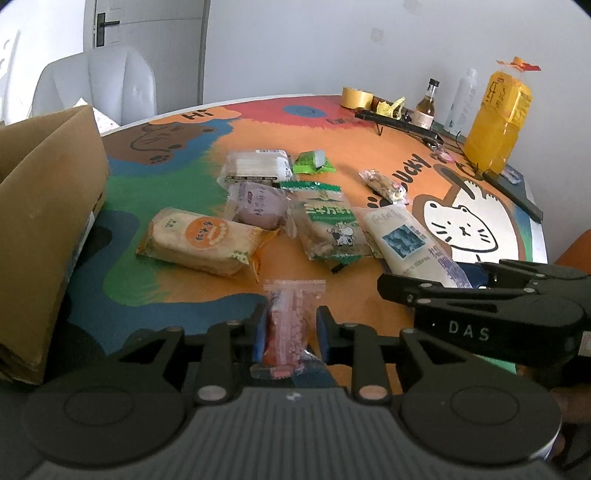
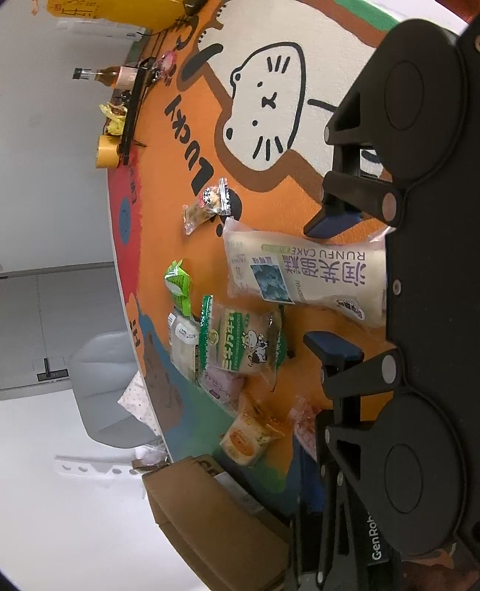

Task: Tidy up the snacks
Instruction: 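Grasp clear pink packet with left gripper while right gripper grasps white cake roll, then carry pink packet and cake roll into the cardboard box and release both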

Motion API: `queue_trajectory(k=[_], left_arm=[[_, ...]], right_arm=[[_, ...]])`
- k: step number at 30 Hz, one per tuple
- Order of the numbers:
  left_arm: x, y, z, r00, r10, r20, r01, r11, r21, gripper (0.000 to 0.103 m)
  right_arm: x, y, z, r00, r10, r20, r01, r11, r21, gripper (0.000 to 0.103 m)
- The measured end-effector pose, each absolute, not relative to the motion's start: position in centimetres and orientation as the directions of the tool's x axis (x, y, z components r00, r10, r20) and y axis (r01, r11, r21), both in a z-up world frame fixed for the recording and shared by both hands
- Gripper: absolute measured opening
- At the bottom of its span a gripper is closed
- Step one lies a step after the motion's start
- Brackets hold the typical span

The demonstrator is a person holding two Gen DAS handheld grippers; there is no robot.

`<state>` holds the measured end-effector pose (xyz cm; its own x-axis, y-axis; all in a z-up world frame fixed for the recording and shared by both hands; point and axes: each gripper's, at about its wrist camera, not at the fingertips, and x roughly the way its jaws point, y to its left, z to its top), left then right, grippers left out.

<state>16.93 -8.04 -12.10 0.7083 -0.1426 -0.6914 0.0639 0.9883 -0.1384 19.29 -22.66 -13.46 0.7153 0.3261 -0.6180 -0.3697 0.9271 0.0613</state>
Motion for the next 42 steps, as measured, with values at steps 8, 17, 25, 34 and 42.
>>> queue_trajectory(k=[8,17,25,34,42], left_arm=[[16.7,-8.3,-12.0,0.704,-0.145,-0.695,0.063,0.988,-0.142,0.030],[16.4,-8.6,-12.0,0.704,-0.137,-0.697,0.070,0.990,-0.123,0.028],[15.9,-7.7,-11.2,0.717,-0.149,-0.681,0.058,0.986,-0.155,0.018],[15.1,-6.2,-8.5,0.772,-0.131,-0.622,0.042,0.987,-0.156,0.018],[14.5,-4.5,-6.3,0.812,-0.091,-0.577,0.010,0.990,-0.142,0.018]], right_arm=[[19.2,-23.9,-13.4,0.724,0.338,-0.601,-0.349,0.931,0.104,0.030],[18.5,-24.0,-12.9,0.721,0.368,-0.587,-0.358,0.923,0.138,0.026],[18.2,-24.1,-11.6,0.739,0.379,-0.557,-0.357,0.922,0.153,0.026],[18.1,-23.2,-9.7,0.760,0.401,-0.512,-0.375,0.913,0.158,0.026],[18.3,-21.3,-8.5,0.755,0.450,-0.478,-0.425,0.890,0.167,0.026]])
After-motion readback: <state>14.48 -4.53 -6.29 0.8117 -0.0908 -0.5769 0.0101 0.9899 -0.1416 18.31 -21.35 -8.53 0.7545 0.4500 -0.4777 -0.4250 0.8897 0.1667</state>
